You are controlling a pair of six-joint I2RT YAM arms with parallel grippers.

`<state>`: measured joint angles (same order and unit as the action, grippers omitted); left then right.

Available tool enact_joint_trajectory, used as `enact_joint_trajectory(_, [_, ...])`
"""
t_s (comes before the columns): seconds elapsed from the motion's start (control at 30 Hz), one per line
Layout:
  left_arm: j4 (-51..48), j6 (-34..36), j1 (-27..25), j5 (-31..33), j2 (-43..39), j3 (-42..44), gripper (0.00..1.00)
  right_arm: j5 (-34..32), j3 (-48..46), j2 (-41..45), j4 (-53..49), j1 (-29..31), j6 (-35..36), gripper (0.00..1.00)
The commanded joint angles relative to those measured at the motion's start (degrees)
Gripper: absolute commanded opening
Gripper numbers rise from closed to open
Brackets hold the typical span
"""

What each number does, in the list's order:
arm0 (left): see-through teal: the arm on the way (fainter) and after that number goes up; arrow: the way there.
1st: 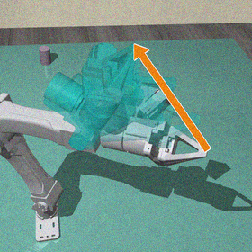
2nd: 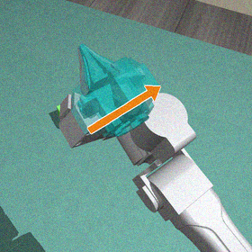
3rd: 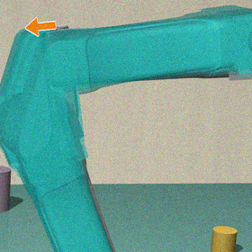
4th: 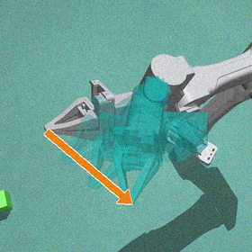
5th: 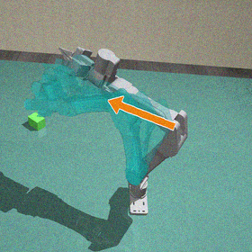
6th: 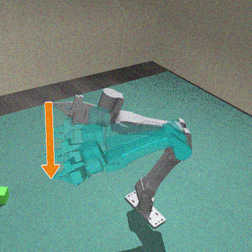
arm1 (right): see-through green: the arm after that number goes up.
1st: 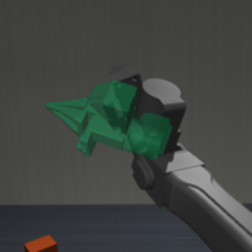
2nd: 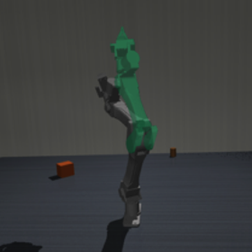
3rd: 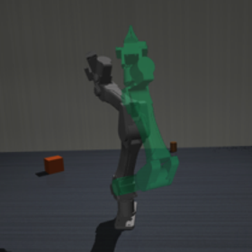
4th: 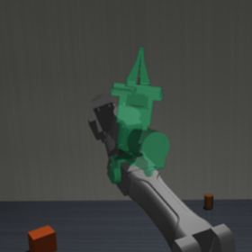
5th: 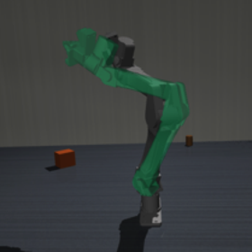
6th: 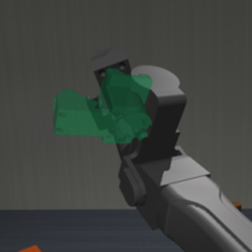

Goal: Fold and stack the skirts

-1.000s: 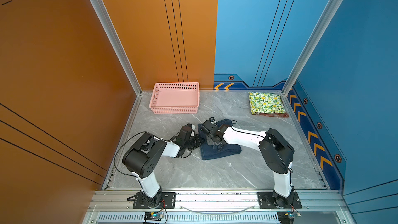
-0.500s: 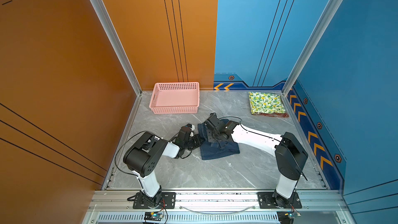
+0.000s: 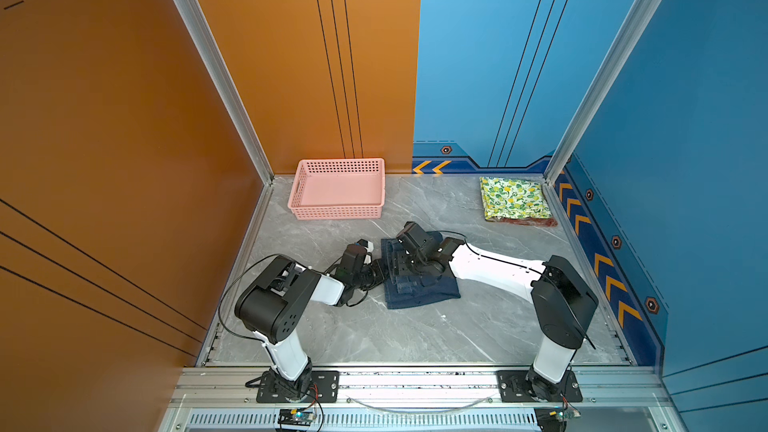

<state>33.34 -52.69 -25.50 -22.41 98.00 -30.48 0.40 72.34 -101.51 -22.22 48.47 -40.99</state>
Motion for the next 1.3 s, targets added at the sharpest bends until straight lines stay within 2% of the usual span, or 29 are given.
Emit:
enact_joint_trajectory(0.0, [-13.9,2.9,0.5,3.3,-1.9,1.0,0.0,-1.1,-1.8,3.8,1.7,-1.2,0.2,0.72])
enact_joint_trajectory(0.03, [-15.6,3.5,0.5,3.9,-2.9,0.4,0.03,-1.7,-2.2,4.2,1.7,-1.3,0.3,0.72])
enact_joint_trajectory(0.1, [-19.7,5.0,0.5,5.4,-4.9,-0.8,0.14,-2.7,-3.0,4.9,1.7,-1.5,0.7,0.72])
enact_joint_trajectory(0.17, [-24.0,6.5,0.5,7.1,-7.0,-2.0,0.31,-3.7,-3.7,5.1,1.7,-1.5,1.2,0.73])
enact_joint_trajectory(0.23, [-27.5,7.7,0.5,8.4,-8.6,-3.1,0.43,-4.4,-4.1,5.1,1.7,-1.4,1.4,0.72])
enact_joint_trajectory(0.37, [-34.1,9.7,0.7,11.3,-11.8,-5.0,0.53,-5.9,-4.2,5.1,1.6,-0.6,1.9,0.71])
enact_joint_trajectory(0.5, [-38.7,11.2,1.4,14.1,-15.7,-5.3,0.55,-8.7,-3.0,4.6,0.3,1.1,2.9,0.71])
enact_joint_trajectory(0.6, [-39.2,11.8,2.3,14.0,-17.3,-4.9,0.53,-11.3,-1.0,3.0,-1.8,2.9,3.6,0.71])
enact_joint_trajectory(0.97, [-27.0,10.6,1.4,8.6,-12.2,-2.4,0.37,-19.2,10.0,-8.9,-8.8,9.0,3.2,0.7])
enact_joint_trajectory(1.07, [-25.7,10.8,1.3,8.4,-11.0,-2.5,0.3,-20.3,11.2,-11.4,-9.2,9.4,2.9,0.6])
enact_joint_trajectory(1.27, [-22.8,10.5,0.9,7.9,-9.4,-2.1,0.16,-21.5,11.6,-11.9,-9.2,9.2,2.6,0.03])
